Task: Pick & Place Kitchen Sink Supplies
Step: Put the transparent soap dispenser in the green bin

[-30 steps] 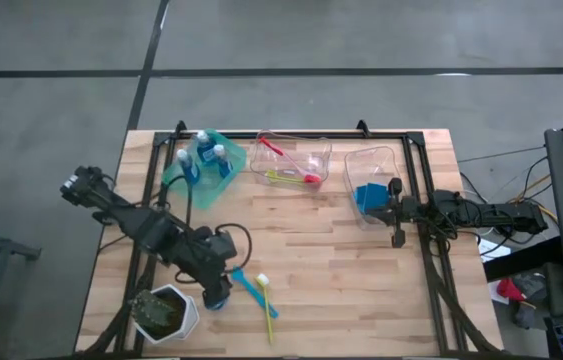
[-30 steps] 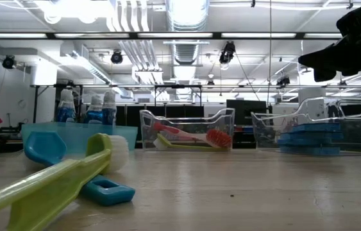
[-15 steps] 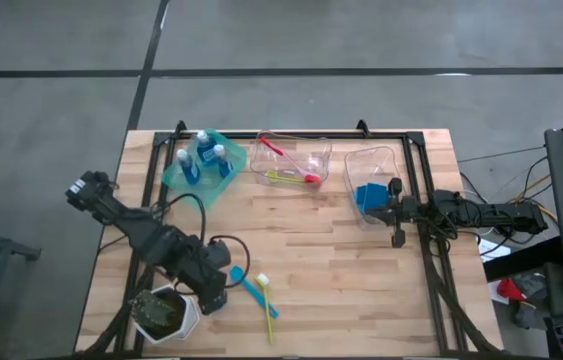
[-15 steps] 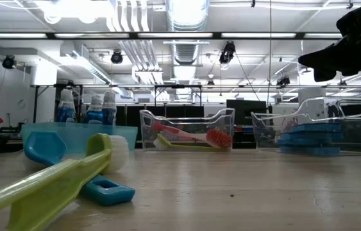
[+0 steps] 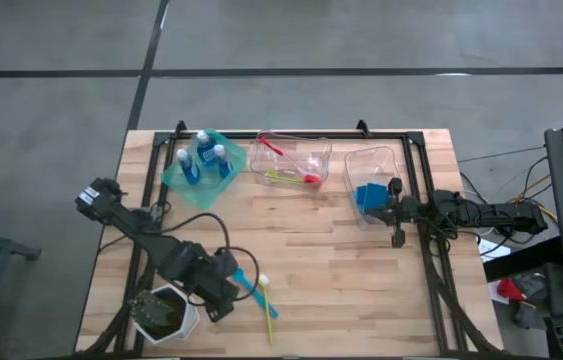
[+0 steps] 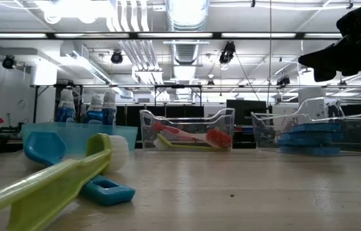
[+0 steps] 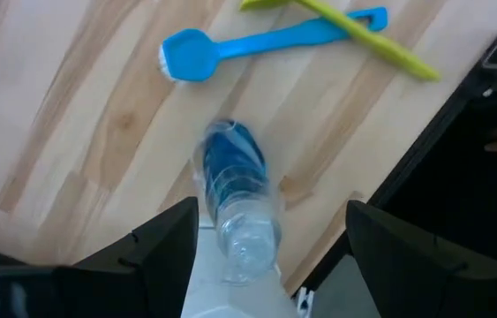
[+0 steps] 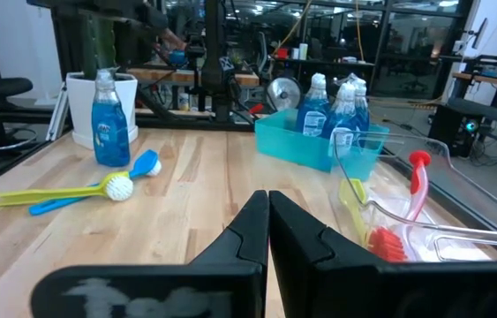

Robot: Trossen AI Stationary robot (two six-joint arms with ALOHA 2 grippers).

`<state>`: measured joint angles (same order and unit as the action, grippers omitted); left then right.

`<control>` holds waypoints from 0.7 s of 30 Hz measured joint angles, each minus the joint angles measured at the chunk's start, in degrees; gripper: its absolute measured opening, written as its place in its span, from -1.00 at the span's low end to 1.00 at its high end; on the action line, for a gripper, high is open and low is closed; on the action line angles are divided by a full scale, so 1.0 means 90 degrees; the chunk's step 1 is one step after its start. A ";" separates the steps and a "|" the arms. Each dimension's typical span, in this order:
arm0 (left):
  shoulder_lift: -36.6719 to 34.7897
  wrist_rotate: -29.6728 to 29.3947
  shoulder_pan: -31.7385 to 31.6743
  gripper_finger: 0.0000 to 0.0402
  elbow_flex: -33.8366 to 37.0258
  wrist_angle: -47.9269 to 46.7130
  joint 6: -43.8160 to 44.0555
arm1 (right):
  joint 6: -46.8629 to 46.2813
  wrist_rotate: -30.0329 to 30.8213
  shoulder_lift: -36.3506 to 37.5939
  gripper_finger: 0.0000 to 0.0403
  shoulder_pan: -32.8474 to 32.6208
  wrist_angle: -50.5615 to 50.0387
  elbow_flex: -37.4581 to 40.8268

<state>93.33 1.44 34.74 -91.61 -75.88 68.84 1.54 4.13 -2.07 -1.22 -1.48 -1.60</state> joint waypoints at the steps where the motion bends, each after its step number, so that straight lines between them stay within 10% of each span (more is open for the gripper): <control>1: 0.0029 0.0020 0.0000 0.38 0.0000 -0.0052 -0.0022 | 0.0000 -0.0001 0.0000 -0.96 0.0001 0.0002 -0.0001; 21: 0.0374 0.0041 0.0192 0.38 0.0002 -0.0455 -0.0036 | 0.0000 0.0001 0.0002 -0.96 0.0000 0.0001 -0.0001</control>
<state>96.70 1.81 36.47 -91.59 -79.98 68.52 1.54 4.14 -2.04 -1.22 -1.46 -1.61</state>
